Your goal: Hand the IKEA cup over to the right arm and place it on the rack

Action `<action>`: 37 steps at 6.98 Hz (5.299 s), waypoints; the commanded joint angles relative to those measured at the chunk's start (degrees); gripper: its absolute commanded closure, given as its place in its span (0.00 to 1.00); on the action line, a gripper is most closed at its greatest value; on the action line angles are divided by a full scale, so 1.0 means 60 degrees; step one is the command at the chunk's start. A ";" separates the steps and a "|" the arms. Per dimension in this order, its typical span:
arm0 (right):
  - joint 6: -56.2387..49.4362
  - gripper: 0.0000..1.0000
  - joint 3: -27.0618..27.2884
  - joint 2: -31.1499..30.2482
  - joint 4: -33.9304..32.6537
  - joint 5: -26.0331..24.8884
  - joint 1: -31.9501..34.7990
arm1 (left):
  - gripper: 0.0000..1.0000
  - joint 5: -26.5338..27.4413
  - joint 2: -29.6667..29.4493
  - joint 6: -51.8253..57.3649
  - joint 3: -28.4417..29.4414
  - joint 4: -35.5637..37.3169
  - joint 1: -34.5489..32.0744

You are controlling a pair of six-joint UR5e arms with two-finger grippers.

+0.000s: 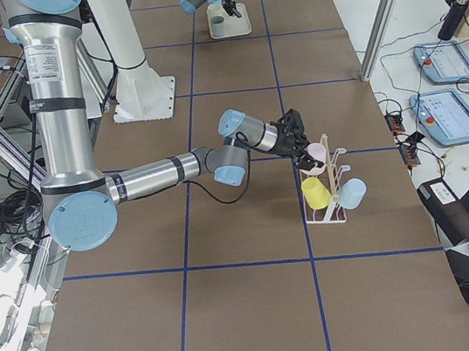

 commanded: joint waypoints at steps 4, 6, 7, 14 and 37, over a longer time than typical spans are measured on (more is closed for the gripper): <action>-0.0005 0.01 -0.0137 0.0053 0.0024 -0.0071 -0.0461 | 0.00 -0.0029 0.0029 0.0015 0.0088 0.0015 -0.0029; -0.0180 0.00 0.0023 0.0053 0.0010 0.0104 -0.0447 | 0.00 -0.0131 0.0233 0.0029 0.0015 0.0029 -0.0058; -0.0181 0.00 0.0241 0.0039 -0.0005 0.0642 -0.0404 | 0.00 -0.0161 0.0307 0.0464 -0.0014 0.0058 -0.0058; 0.1483 0.00 0.2117 0.0710 -0.1499 0.6778 0.1750 | 0.00 -0.5092 0.3551 0.7615 -0.1772 0.3969 -0.3934; 0.4404 0.00 0.2001 0.2119 -0.1426 0.7371 0.1091 | 1.00 -0.5522 0.5800 1.6362 0.0309 0.6548 -0.3603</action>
